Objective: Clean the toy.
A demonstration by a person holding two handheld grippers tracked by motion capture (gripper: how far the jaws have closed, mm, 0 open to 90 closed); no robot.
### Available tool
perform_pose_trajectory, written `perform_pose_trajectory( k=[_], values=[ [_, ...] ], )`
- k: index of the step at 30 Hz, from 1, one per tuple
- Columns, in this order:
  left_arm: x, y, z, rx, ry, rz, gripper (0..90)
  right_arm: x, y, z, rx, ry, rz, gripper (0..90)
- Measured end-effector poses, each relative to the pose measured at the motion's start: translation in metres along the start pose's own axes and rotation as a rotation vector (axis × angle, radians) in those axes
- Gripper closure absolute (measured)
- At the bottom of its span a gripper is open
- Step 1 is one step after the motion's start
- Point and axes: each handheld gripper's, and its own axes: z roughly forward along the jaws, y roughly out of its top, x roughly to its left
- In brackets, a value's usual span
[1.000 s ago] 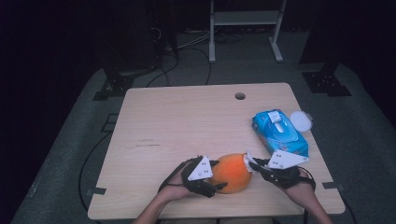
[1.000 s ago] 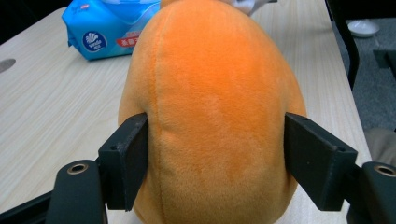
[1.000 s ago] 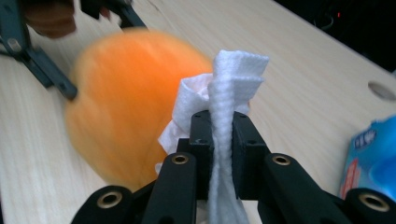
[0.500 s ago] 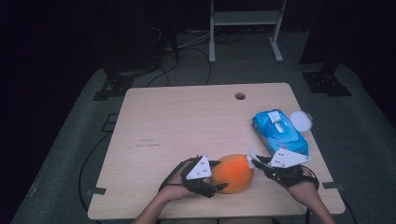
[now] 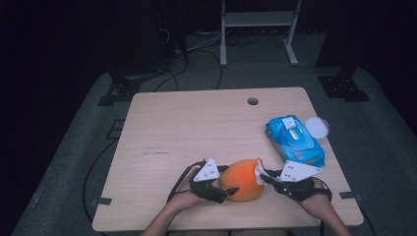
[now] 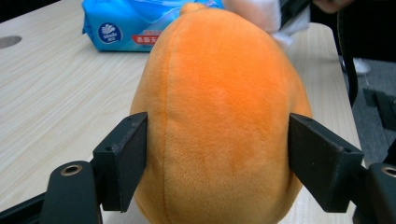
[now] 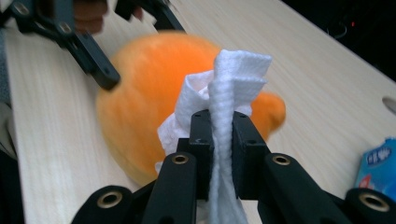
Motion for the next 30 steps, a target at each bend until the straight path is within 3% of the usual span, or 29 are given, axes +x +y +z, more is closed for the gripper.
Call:
perform_pose_trajectory(
  k=[2,4,8,11,14,17,19,21,23,25,27,30],
  values=[
    [0.003,-0.001,0.0,-0.002,-0.005,-0.023,24.4,-0.004,-0.007,0.003,0.029,-0.004,0.016,79.5],
    [0.002,0.0,0.0,0.001,-0.004,-0.012,24.6,-0.005,-0.01,0.003,0.041,-0.004,0.024,79.5],
    [-0.011,0.005,0.003,0.022,0.014,0.099,26.1,0.002,0.001,0.001,0.023,0.001,-0.015,79.5],
    [-0.019,0.007,0.004,0.028,0.009,0.164,27.6,0.003,0.011,-0.003,-0.022,0.009,-0.031,79.5],
    [-0.025,0.008,0.005,0.028,-0.006,0.218,27.6,0.002,0.015,-0.007,-0.051,-0.007,-0.023,79.4],
    [-0.026,0.008,0.004,0.017,-0.027,0.235,25.6,0.001,0.013,-0.007,-0.037,-0.013,-0.031,79.2],
    [-0.023,0.009,0.001,0.007,-0.041,0.226,23.3,0.0,0.01,-0.007,-0.028,-0.01,-0.039,79.4],
    [-0.018,0.01,-0.001,-0.014,-0.042,0.172,19.1,0.0,0.008,-0.008,-0.018,0.003,-0.037,79.5],
    [-0.01,0.009,0.0,-0.004,-0.02,0.074,12.1,0.0,0.006,-0.009,-0.018,0.009,-0.035,79.4],
    [-0.006,0.006,0.004,0.012,-0.047,0.0,9.4,0.0,0.006,-0.009,-0.02,0.01,-0.029,79.4],
    [-0.006,0.005,0.008,0.03,-0.074,-0.022,10.1,0.001,0.007,-0.008,-0.022,0.014,-0.029,79.4],
    [-0.011,0.007,0.006,0.021,-0.051,0.035,24.1,0.001,0.008,-0.008,-0.024,0.011,-0.028,79.4]
  ],
)
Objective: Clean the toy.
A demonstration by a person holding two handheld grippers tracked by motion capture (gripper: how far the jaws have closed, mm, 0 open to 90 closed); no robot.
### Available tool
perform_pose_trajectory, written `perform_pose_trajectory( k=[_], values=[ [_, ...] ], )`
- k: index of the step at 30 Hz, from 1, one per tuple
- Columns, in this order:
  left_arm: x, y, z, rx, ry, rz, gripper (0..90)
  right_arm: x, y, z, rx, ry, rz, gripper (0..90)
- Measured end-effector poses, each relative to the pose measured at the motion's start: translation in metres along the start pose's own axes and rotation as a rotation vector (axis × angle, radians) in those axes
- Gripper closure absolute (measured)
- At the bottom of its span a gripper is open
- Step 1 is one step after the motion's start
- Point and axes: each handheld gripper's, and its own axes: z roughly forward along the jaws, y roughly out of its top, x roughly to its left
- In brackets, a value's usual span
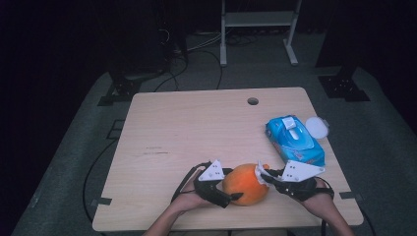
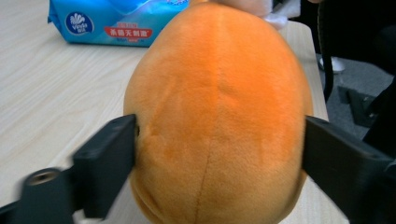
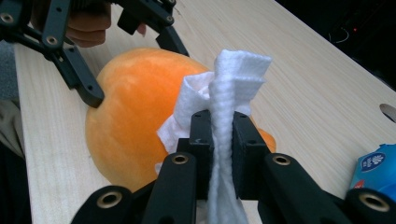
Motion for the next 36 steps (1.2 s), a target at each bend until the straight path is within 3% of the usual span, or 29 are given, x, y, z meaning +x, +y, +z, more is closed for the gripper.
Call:
perform_pose_trajectory(
  k=[2,5,7,9,11,14,16,18,23,25,28,31,33,35,36],
  values=[
    [-0.004,0.005,-0.004,-0.032,0.059,0.076,31.8,-0.001,0.001,-0.001,-0.011,-0.009,0.01,79.4],
    [-0.012,0.014,-0.008,-0.063,0.15,0.186,35.7,-0.001,0.006,-0.004,-0.044,-0.035,0.008,79.4],
    [-0.015,0.017,-0.008,-0.037,0.149,0.259,35.7,0.002,0.011,-0.001,-0.054,-0.035,-0.012,79.4],
    [-0.016,0.013,-0.007,-0.014,0.141,0.287,35.1,0.004,0.013,0.003,-0.033,-0.025,-0.031,79.4],
    [-0.011,0.007,-0.01,-0.029,0.106,0.249,31.2,0.005,0.01,0.008,-0.022,-0.008,-0.03,79.4],
    [-0.002,0.004,-0.011,-0.046,0.11,0.138,18.4,0.001,0.002,0.008,0.012,-0.029,-0.02,79.4],
    [0.002,0.003,-0.009,-0.042,0.103,0.087,16.4,-0.003,-0.003,0.008,0.024,-0.034,0.004,79.4],
    [-0.001,0.003,-0.008,-0.043,0.098,0.124,23.5,-0.001,-0.002,0.008,0.024,-0.033,0.006,79.4],
    [-0.016,0.005,-0.005,-0.006,0.08,0.287,30.5,0.013,0.016,0.008,-0.03,0.014,-0.041,79.4],
    [-0.018,0.005,-0.006,-0.005,0.072,0.305,30.5,0.015,0.02,0.008,-0.036,0.008,-0.059,79.4],
    [-0.015,0.003,-0.008,-0.017,0.054,0.286,28.0,0.01,0.015,0.008,-0.017,-0.009,-0.051,79.4],
    [-0.006,0.004,-0.01,-0.039,0.049,0.187,18.7,0.003,0.005,0.007,0.018,-0.035,-0.025,79.5],
    [-0.002,0.005,-0.008,-0.026,0.056,0.122,14.3,0.0,0.002,0.007,0.019,-0.029,0.002,79.5],
    [-0.001,0.004,-0.006,-0.016,0.05,0.114,16.3,0.003,0.005,0.006,0.013,-0.024,-0.009,79.5],
    [-0.003,0.003,-0.006,-0.019,0.055,0.135,19.3,0.005,0.007,0.007,0.009,-0.019,-0.016,79.5]
  ],
)
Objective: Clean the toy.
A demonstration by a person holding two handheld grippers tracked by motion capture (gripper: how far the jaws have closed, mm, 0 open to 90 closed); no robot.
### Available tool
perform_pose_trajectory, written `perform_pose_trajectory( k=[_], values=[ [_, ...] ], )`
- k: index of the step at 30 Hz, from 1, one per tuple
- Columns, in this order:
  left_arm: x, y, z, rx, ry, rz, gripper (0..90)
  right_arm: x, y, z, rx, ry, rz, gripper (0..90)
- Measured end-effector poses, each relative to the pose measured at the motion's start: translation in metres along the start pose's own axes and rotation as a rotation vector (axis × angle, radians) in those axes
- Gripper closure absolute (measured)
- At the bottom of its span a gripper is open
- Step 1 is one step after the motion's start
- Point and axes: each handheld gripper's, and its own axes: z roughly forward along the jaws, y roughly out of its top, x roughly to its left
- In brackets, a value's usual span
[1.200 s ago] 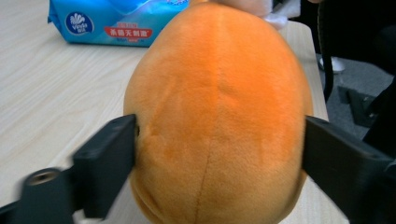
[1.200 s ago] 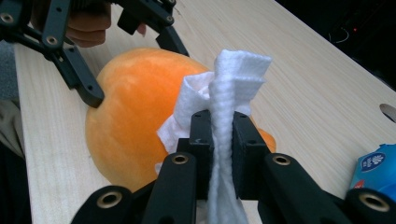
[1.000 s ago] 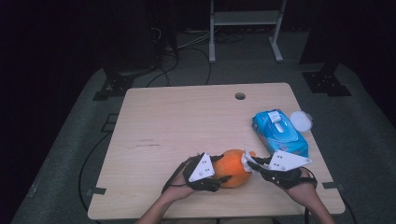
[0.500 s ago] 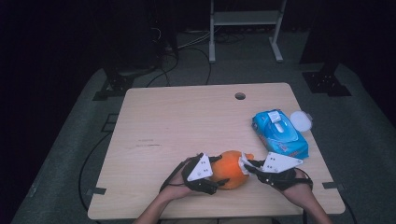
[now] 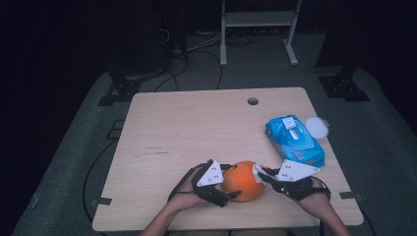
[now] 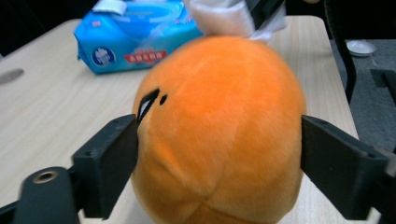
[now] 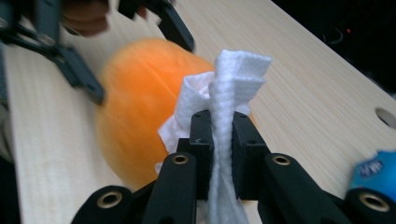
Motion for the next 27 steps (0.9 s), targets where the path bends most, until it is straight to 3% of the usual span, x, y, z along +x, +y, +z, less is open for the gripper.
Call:
perform_pose_trajectory(
  k=[2,5,7,9,14,17,19,24,27],
  values=[
    [-0.004,0.001,-0.001,0.009,0.006,0.046,23.1,0.007,0.006,0.002,-0.013,0.016,-0.023,79.5],
    [-0.013,0.004,0.001,0.026,0.012,0.156,26.7,0.022,0.015,0.007,-0.06,0.079,-0.031,79.5],
    [-0.016,0.004,0.001,0.032,0.019,0.183,27.2,0.03,0.02,0.011,-0.049,0.082,-0.066,79.4],
    [-0.014,0.002,-0.001,0.02,0.021,0.171,28.6,0.027,0.02,0.011,-0.046,0.075,-0.064,79.4],
    [-0.013,0.001,0.0,0.007,0.016,0.145,26.9,0.003,0.005,0.003,-0.006,0.008,0.022,79.5],
    [-0.01,0.002,0.002,-0.01,0.006,0.086,24.6,-0.005,-0.003,0.0,0.01,-0.014,0.047,79.5],
    [-0.012,0.003,0.003,-0.003,0.006,0.106,25.5,-0.003,-0.002,-0.001,0.001,-0.01,0.047,79.5],
    [-0.028,0.006,0.005,0.026,0.015,0.267,28.5,0.016,0.015,0.006,-0.039,0.076,0.002,79.4],
    [-0.03,0.007,0.004,0.039,0.021,0.298,28.9,0.018,0.018,0.009,-0.026,0.076,-0.014,79.5]
  ],
)
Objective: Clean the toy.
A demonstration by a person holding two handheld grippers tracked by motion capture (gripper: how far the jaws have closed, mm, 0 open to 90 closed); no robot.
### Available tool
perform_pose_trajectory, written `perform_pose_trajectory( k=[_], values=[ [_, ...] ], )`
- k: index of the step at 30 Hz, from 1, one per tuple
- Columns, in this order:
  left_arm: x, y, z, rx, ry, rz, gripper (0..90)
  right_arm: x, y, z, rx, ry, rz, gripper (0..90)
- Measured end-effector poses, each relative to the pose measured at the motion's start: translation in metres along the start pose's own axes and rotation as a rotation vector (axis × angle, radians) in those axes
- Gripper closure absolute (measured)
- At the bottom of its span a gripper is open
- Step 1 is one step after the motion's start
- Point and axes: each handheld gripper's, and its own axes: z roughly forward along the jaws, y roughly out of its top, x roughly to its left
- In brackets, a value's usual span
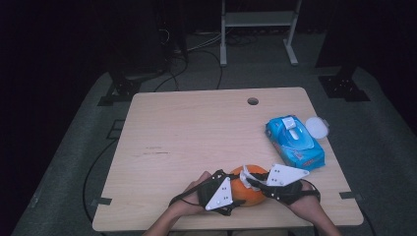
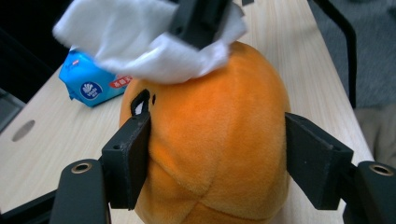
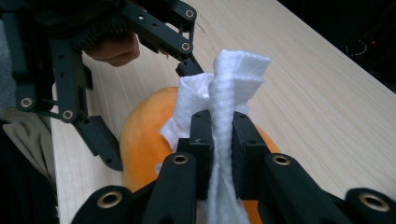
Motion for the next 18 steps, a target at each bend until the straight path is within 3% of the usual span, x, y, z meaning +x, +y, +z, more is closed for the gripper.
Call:
perform_pose_trajectory(
  k=[2,5,8,11,14,16,18],
  values=[
    [0.002,-0.002,-0.001,-0.009,-0.002,-0.012,29.5,-0.005,-0.002,-0.002,0.0,-0.004,0.019,79.6],
    [0.003,-0.005,-0.001,-0.021,-0.009,-0.025,29.3,-0.018,-0.012,-0.005,0.034,-0.061,0.045,79.6],
    [0.002,-0.003,0.0,-0.024,-0.015,-0.024,28.4,-0.031,-0.027,-0.009,0.032,-0.049,0.127,79.6],
    [0.0,0.0,0.003,-0.017,-0.018,-0.013,26.4,-0.024,-0.022,-0.008,0.023,-0.049,0.108,79.5],
    [-0.002,0.001,0.004,-0.003,-0.025,-0.005,26.3,-0.013,-0.012,-0.002,-0.013,-0.005,0.077,79.5],
    [0.0,-0.002,0.002,-0.008,-0.024,-0.02,26.8,-0.012,-0.01,0.0,-0.005,-0.002,0.058,79.5],
    [0.003,-0.005,0.001,-0.017,-0.024,-0.041,27.2,-0.016,-0.013,-0.001,-0.009,-0.009,0.072,79.5]
  ],
)
